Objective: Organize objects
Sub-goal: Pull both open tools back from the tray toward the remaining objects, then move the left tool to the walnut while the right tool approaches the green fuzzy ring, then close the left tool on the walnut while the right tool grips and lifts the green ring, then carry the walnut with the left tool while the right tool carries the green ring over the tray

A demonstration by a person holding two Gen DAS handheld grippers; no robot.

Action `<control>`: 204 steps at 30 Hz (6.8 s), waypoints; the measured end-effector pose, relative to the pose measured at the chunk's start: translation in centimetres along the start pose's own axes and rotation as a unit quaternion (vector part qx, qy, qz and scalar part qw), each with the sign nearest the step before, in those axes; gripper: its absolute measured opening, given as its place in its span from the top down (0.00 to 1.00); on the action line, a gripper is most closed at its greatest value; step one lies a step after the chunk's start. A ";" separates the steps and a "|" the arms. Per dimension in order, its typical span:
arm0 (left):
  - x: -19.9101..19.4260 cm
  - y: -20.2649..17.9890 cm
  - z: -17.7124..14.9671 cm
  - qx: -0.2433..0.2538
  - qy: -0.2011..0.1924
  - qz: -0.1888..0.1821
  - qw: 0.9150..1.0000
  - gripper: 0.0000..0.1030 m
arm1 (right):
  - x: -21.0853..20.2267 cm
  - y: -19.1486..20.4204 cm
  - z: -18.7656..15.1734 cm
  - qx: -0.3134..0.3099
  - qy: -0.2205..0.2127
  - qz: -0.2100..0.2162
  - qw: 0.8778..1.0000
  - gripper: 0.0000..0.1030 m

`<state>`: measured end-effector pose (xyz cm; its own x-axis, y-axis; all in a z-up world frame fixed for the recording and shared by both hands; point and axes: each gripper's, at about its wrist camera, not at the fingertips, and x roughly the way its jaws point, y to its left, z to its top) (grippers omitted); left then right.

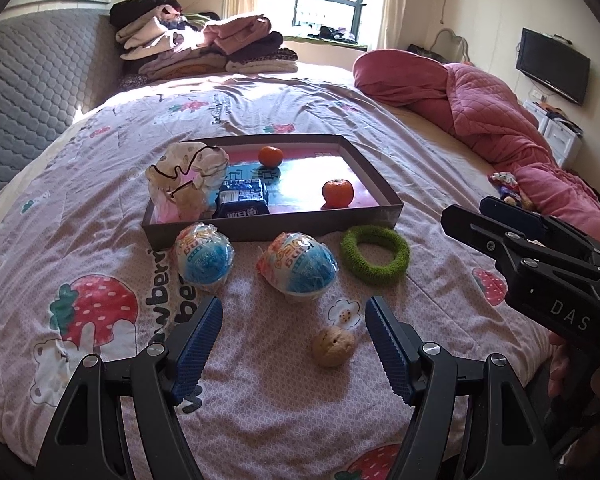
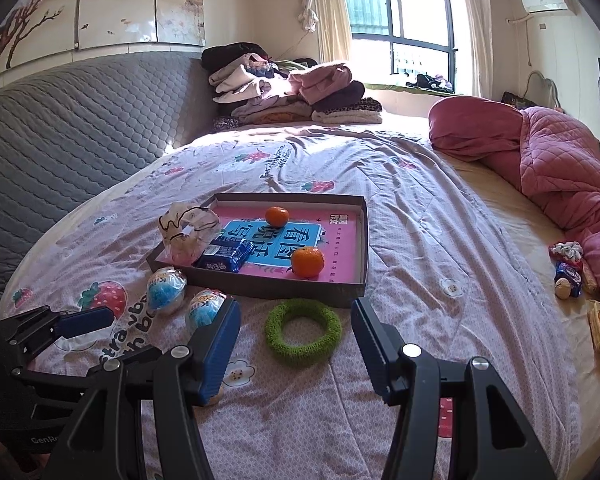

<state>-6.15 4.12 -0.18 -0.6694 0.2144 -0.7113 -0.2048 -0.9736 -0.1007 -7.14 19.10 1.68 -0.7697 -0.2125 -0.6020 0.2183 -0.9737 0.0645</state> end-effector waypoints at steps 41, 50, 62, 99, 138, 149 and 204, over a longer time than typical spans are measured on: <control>4.1 -1.6 -2.7 0.015 0.067 -0.006 0.998 0.27 | 4.2 -0.8 -2.3 -0.002 0.054 -0.006 0.999 0.45; 5.1 -2.0 -3.2 0.020 0.073 -0.006 0.997 0.27 | 5.4 -0.9 -2.7 -0.008 0.062 -0.013 0.998 0.45; 6.3 -2.2 -3.6 0.026 0.069 -0.001 0.997 0.27 | 8.6 -1.9 -2.8 0.004 0.079 -0.037 0.996 0.45; 7.8 -3.0 -4.0 0.049 0.051 -0.016 0.997 0.67 | 12.7 -2.4 -3.3 0.006 0.094 -0.024 0.995 0.87; 2.7 0.8 -0.1 0.003 -0.040 0.022 0.999 0.67 | 6.3 -0.6 -1.9 -0.021 -0.036 0.035 0.999 0.87; 3.1 2.8 1.1 -0.013 -0.056 0.026 0.998 0.67 | 5.9 -0.2 -1.8 -0.016 -0.050 0.032 0.998 0.87; 7.5 4.2 9.8 0.009 -0.091 0.041 0.995 0.67 | 8.3 -1.6 6.3 -0.041 -0.107 -0.011 0.993 0.87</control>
<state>-19.01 2.39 0.91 -0.8026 0.1464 -0.5783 -0.1554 -0.9873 -0.0343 -17.62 18.42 1.59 -0.8829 -0.2127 -0.4185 0.2420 -0.9701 -0.0175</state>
